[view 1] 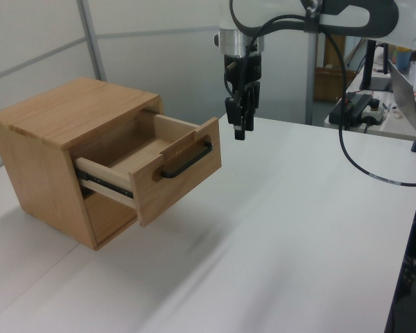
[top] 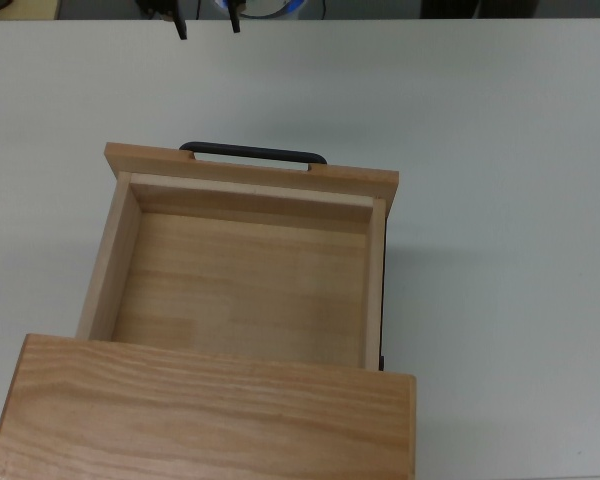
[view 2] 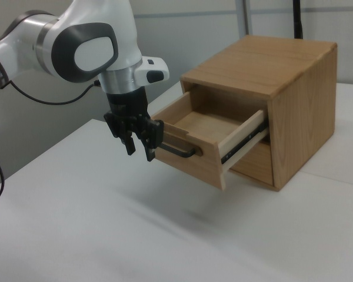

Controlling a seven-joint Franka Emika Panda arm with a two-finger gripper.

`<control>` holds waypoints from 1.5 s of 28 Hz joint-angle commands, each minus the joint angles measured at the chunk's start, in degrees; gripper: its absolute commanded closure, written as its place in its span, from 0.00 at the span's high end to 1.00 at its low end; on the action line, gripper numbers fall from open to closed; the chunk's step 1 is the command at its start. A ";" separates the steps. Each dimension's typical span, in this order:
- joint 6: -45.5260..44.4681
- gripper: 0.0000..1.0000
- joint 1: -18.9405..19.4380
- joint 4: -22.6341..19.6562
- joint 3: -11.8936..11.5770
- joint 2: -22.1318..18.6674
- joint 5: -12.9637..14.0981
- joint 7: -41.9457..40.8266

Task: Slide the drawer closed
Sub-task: 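Lower the gripper down to the drawer's black handle and front panel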

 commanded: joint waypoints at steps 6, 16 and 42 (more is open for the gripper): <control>-0.47 0.00 0.42 -0.36 -0.18 1.28 0.16 2.21; 3.31 0.00 2.62 -0.01 -0.09 4.97 -2.65 5.64; 18.60 0.00 5.87 0.52 -0.18 12.97 -6.79 12.50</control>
